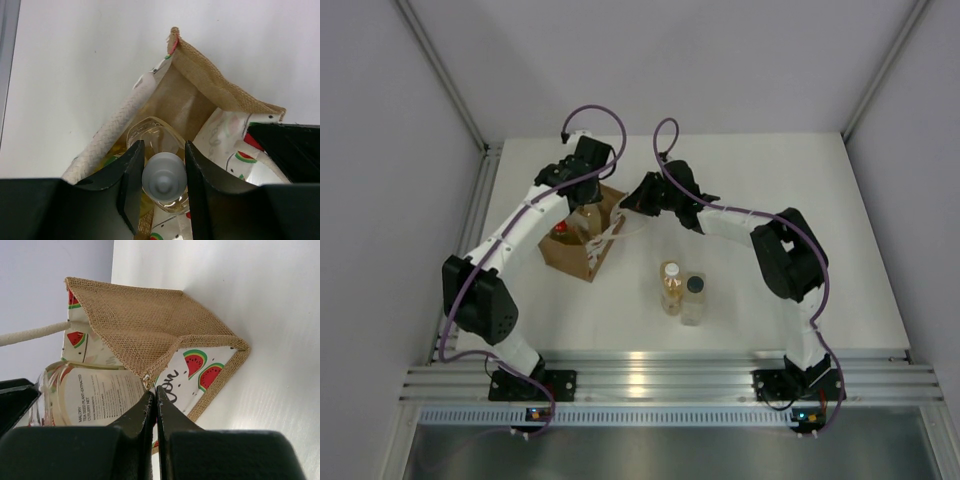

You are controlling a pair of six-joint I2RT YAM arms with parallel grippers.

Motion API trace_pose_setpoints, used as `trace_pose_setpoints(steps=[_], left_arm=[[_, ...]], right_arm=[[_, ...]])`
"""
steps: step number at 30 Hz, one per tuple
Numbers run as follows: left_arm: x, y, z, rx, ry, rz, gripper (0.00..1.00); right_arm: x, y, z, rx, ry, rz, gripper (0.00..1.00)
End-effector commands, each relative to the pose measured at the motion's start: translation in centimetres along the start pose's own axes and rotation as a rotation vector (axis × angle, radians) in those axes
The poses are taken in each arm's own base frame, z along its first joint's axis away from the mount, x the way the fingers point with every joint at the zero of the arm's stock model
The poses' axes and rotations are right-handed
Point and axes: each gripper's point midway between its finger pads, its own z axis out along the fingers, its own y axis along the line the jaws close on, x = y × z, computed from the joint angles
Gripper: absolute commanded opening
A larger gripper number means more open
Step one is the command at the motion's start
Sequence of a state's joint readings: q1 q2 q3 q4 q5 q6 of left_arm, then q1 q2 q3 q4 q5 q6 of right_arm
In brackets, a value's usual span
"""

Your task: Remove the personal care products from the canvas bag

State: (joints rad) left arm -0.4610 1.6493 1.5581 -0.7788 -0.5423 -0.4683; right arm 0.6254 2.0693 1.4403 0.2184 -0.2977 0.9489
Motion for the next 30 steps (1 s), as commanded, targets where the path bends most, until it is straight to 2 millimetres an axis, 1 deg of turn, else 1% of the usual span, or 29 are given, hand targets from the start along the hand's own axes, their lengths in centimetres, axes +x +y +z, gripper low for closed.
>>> trace_pose_setpoints(steps=[1,8,12,14,15,17,20,21,22,24,25,26,27,28,29,30], left_arm=[[-6.0,-1.3,-5.4,0.144,-0.168,-0.042,0.00],[-10.3,-1.2,-11.0,0.227,-0.305,-0.048,0.00],[-11.5,-1.0,-13.1,0.260,-0.352,-0.033,0.00],[-11.8,-1.1,-13.9,0.280,-0.365,-0.023,0.00],[-12.1,-1.0,-14.7,0.294,-0.379,-0.019,0.00],[-12.4,-1.0,-15.7,0.315,-0.392,-0.016,0.00],[-12.8,-0.8,-17.9,0.377,-0.406,-0.031,0.00],[-13.0,-0.5,-19.1,0.404,-0.420,-0.042,0.00],[-12.9,-0.8,-19.9,0.446,-0.420,-0.039,0.00],[-12.7,-0.3,-21.5,0.488,-0.424,-0.037,0.00],[-12.6,-0.5,-22.4,0.526,-0.425,-0.031,0.00],[-12.2,-0.4,-22.8,0.544,-0.414,-0.025,0.00],[-12.1,0.0,-23.8,0.568,-0.421,-0.022,0.00],[-11.6,-0.3,-24.6,0.615,-0.412,-0.009,0.00],[-10.9,-0.3,-24.6,0.629,-0.391,0.005,0.00],[-10.5,-0.1,-25.3,0.653,-0.390,0.010,0.00]], right_arm=[[0.2,-0.8,0.3,0.045,-0.025,0.011,0.00],[0.2,-0.5,0.3,0.040,-0.022,0.012,0.00],[0.2,-0.4,0.4,0.036,-0.022,0.013,0.00],[0.2,-0.2,0.4,0.034,-0.022,0.011,0.00],[0.2,-0.2,0.4,0.036,-0.021,0.011,0.00],[0.1,-0.1,0.5,0.036,-0.021,0.008,0.00],[0.0,-0.2,0.6,0.039,-0.021,0.004,0.00],[0.1,-0.3,0.6,0.040,-0.020,0.004,0.00],[0.0,-0.2,0.6,0.038,-0.019,0.003,0.00],[0.0,-0.2,0.7,0.040,-0.020,0.003,0.00],[0.1,-0.3,0.8,0.041,-0.018,0.003,0.00],[0.0,-0.4,0.8,0.042,-0.018,0.004,0.00],[0.1,-0.3,0.8,0.041,-0.018,0.003,0.00],[0.1,-0.3,0.8,0.040,-0.016,0.003,0.00],[0.0,-0.3,0.8,0.039,-0.017,0.003,0.00],[0.0,-0.3,0.8,0.039,-0.017,0.003,0.00]])
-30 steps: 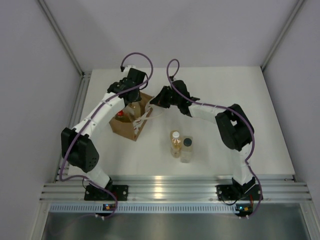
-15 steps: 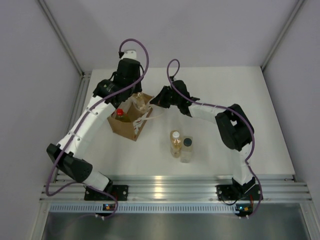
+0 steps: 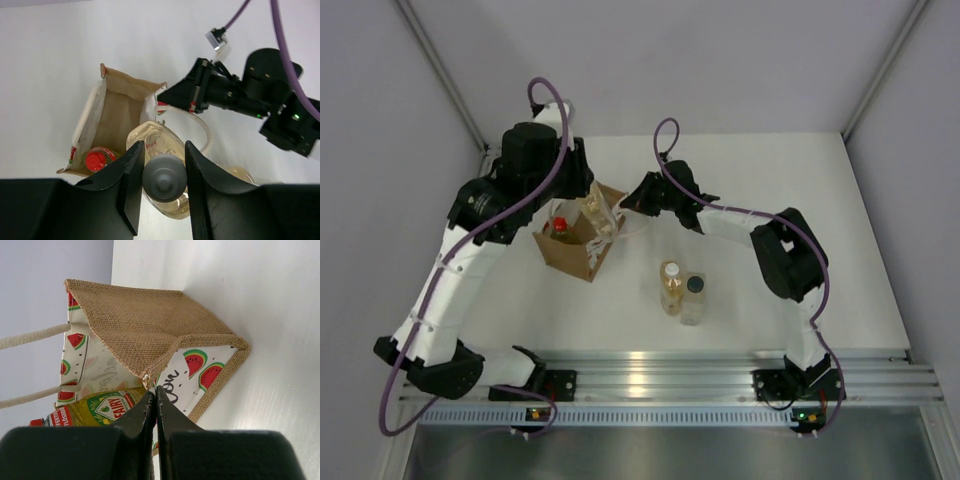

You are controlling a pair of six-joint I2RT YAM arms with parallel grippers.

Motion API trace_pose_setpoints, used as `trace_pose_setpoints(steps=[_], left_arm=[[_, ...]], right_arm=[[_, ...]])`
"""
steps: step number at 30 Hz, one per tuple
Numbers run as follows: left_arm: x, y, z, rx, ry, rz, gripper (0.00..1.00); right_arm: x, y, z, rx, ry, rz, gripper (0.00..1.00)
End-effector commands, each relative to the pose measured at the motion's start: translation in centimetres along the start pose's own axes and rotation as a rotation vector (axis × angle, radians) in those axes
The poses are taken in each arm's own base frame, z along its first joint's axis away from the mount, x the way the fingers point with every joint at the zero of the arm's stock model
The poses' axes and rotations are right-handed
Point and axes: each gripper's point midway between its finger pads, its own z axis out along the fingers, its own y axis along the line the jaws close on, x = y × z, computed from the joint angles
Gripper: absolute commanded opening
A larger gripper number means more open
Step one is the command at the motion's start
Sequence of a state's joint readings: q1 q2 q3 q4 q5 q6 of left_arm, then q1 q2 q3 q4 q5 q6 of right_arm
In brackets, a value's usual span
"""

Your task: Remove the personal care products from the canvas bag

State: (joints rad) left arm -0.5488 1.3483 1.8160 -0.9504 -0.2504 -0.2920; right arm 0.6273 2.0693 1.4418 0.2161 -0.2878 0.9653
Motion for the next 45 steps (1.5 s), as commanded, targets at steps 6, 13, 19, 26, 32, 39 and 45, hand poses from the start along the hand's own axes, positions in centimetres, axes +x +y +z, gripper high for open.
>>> trace_pose_setpoints(steps=[6,13,19,26,32,39,45], left_arm=[[0.7,-4.3,-6.2,0.356,-0.063,0.006,0.00],[5.1,-4.8,-5.6,0.355,-0.080,-0.029,0.00],[9.6,-5.5,-4.6,0.249,-0.106,-0.036,0.00],[15.2,-6.7,-2.1,0.195,-0.116,-0.023,0.00],[18.1,-9.4,-0.6,0.149,-0.086,0.066,0.00],[19.6,-11.0,0.6,0.092,-0.077,0.086,0.00],[20.5,-11.2,1.1,0.077,-0.058,0.081,0.00]], right_arm=[[-0.1,0.1,0.6,0.028,-0.015,-0.019,0.00],[0.0,0.2,0.3,0.023,-0.010,-0.023,0.00],[0.1,0.4,0.1,0.019,-0.006,-0.025,0.00],[0.1,0.4,0.1,0.018,-0.005,-0.026,0.00],[0.1,0.3,0.4,0.019,-0.002,-0.022,0.00],[0.5,0.0,0.6,0.024,0.005,-0.020,0.00],[0.6,-0.1,0.5,0.025,0.008,-0.021,0.00]])
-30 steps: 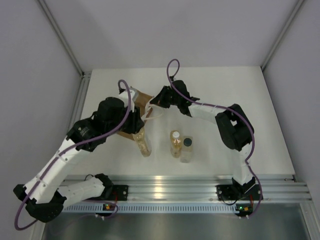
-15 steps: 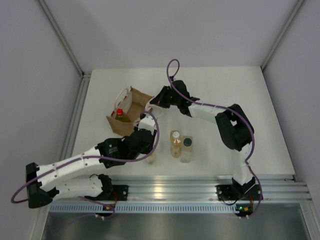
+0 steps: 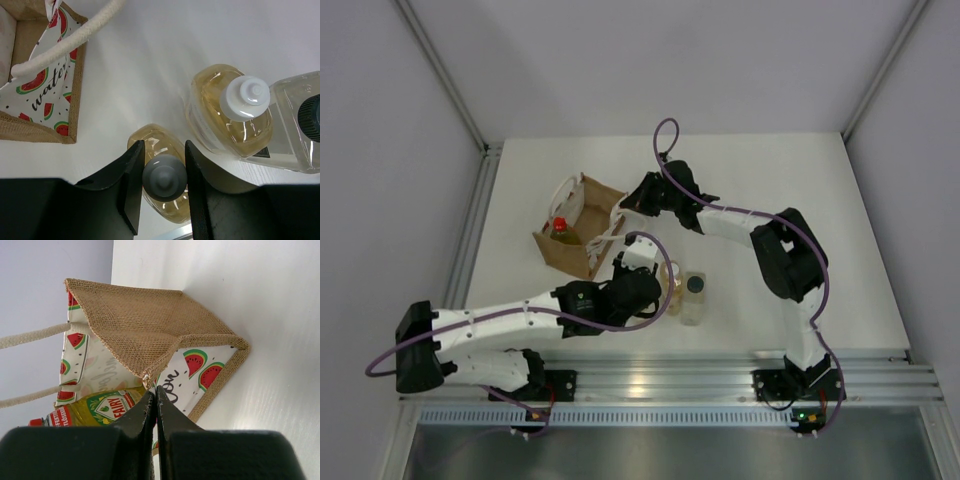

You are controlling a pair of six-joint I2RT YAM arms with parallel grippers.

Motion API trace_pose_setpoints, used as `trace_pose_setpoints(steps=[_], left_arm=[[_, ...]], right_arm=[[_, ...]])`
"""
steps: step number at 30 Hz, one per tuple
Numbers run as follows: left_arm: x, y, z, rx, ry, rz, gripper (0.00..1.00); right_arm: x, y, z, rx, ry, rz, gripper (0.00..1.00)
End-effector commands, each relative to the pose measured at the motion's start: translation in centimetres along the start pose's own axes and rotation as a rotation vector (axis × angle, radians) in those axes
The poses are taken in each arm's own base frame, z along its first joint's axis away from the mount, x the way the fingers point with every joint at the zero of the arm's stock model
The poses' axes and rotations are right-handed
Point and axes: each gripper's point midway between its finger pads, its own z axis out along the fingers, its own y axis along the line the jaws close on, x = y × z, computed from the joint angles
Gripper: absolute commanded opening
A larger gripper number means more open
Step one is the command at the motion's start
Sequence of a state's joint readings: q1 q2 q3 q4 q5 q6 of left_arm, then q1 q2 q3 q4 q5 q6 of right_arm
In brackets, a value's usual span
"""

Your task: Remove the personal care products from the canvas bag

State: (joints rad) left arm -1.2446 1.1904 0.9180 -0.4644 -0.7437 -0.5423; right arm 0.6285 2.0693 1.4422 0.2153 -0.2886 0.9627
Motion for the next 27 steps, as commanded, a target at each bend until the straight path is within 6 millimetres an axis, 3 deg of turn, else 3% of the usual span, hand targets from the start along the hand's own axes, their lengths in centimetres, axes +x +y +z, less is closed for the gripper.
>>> trace_pose_setpoints(steps=[1,2,3,6,10,13,16,17,19,20,22,23,27], left_arm=[[-4.1,-0.9,-0.4,0.001,-0.116,-0.128,0.04],[-4.2,-1.0,-0.4,0.001,-0.117,-0.129,0.10],[-4.2,-0.9,-0.4,-0.002,-0.118,-0.128,0.33],[-4.9,-0.7,-0.6,-0.010,-0.134,-0.132,0.65],[-6.7,0.9,-1.7,-0.067,-0.179,-0.141,0.81],[-8.4,3.6,-2.4,-0.198,-0.225,-0.135,0.94],[-10.4,6.9,-3.2,-0.326,-0.254,-0.196,0.98],[-10.9,8.9,-2.9,-0.385,-0.252,-0.228,0.98],[-11.3,11.0,-2.6,-0.438,-0.232,-0.271,0.98],[-11.4,13.4,-2.2,-0.502,-0.222,-0.305,0.98],[-11.5,15.4,-1.8,-0.542,-0.198,-0.375,0.98],[-11.1,17.7,-1.5,-0.614,-0.173,-0.397,0.98],[-10.4,21.7,-0.8,-0.702,-0.134,-0.514,0.98]], right_arm=[[0.5,0.0,0.6,0.023,0.005,-0.019,0.00],[0.5,0.0,0.6,0.023,0.005,-0.020,0.00],[0.5,-0.1,0.6,0.026,0.004,-0.018,0.00],[0.6,-0.1,0.7,0.025,0.008,-0.018,0.00],[0.5,0.1,0.7,0.020,0.007,-0.022,0.00],[0.5,0.0,0.7,0.021,0.006,-0.025,0.00],[0.5,-0.1,0.8,0.022,0.007,-0.020,0.00],[0.5,-0.1,0.9,0.022,0.007,-0.019,0.00],[0.5,-0.1,0.9,0.022,0.007,-0.013,0.00],[0.6,0.0,0.8,0.020,0.007,-0.006,0.00],[0.6,0.1,0.9,0.010,0.004,0.001,0.00],[0.6,0.1,0.9,0.009,0.005,0.004,0.00],[0.7,0.2,0.9,0.004,0.007,0.004,0.00]])
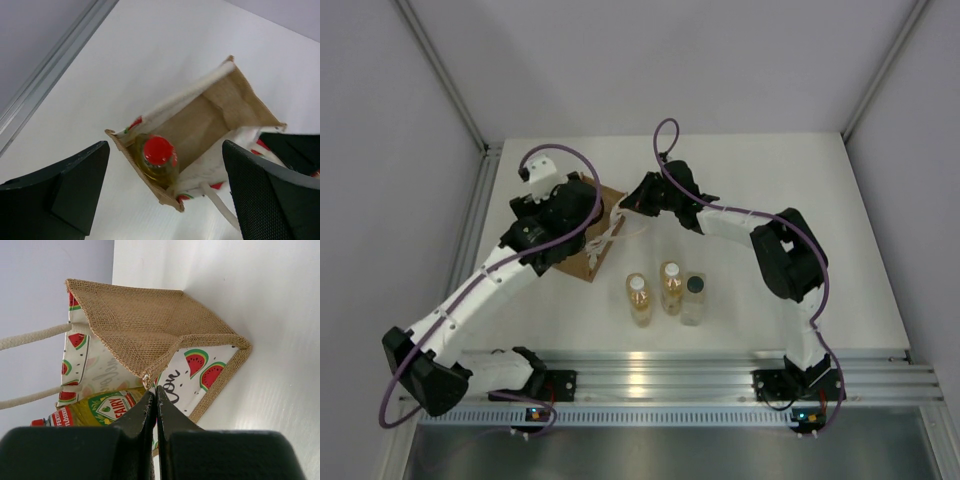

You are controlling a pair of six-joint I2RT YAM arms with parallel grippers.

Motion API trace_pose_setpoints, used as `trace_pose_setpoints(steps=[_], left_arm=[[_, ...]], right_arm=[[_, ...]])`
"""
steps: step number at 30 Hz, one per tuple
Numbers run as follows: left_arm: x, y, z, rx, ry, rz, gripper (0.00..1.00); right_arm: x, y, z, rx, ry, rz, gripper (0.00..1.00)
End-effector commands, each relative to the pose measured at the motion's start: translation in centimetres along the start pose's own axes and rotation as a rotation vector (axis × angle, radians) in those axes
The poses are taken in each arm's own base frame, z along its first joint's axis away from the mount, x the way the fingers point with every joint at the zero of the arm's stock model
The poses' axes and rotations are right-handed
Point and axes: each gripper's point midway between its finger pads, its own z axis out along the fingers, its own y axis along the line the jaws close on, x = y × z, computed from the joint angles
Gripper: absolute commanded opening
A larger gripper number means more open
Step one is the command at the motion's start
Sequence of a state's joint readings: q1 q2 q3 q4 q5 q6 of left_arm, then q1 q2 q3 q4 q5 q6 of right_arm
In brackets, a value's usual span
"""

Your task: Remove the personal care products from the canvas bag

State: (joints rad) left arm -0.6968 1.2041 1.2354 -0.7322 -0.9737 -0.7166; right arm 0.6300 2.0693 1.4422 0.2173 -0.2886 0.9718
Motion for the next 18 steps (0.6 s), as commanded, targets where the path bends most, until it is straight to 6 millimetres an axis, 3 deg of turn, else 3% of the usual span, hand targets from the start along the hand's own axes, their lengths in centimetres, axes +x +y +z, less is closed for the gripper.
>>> trace_pose_setpoints(steps=[1,2,7,18], left_arm=[[0.1,1.6,1.5,-0.052,0.077,-0.080,0.98],[0.3,2.5,2.6,-0.088,0.091,-0.095,0.98],[1.9,3.0,4.9,-0.135,0.161,-0.099,0.97],[3.7,2.4,5.0,-0.109,0.224,-0.117,0.85]], right_arm=[[0.7,0.2,0.9,0.006,0.008,-0.005,0.00],[0.7,0.2,0.9,0.002,0.007,-0.007,0.00],[0.7,0.3,0.9,-0.001,0.010,-0.006,0.00],[0.7,0.4,0.9,-0.008,0.012,-0.002,0.00]])
